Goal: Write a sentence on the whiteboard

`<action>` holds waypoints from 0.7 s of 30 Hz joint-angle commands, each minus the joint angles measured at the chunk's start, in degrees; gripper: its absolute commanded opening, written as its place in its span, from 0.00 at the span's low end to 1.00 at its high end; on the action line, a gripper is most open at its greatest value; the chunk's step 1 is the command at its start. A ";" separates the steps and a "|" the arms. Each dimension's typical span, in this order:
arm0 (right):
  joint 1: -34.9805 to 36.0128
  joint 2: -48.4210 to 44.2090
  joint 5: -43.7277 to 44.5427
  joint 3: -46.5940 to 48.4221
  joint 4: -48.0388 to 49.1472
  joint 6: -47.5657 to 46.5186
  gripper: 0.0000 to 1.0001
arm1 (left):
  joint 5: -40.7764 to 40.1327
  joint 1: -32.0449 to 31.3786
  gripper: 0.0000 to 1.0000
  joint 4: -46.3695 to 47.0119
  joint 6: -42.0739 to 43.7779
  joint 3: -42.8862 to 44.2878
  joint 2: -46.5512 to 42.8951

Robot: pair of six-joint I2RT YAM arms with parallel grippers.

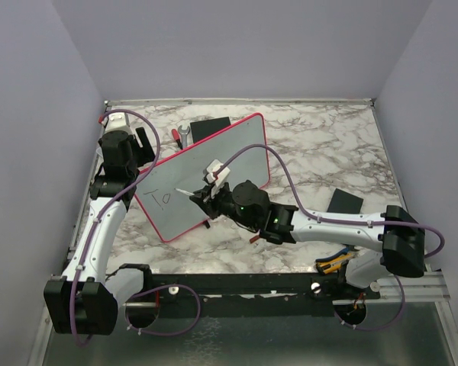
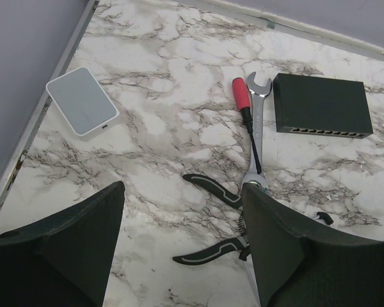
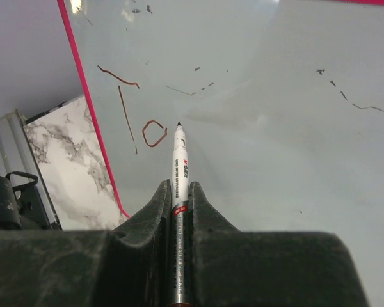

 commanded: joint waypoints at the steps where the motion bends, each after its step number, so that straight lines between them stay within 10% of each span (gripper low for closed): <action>1: -0.27 0.07 1.14 -1.35 0.24 0.40 0.00 | 1.05 -0.18 0.75 -0.12 0.59 -0.85 -0.90; 21: -1.05 3.56 0.66 0.51 0.99 -0.21 0.00 | 1.39 -0.18 0.75 -0.10 0.56 -0.82 -0.63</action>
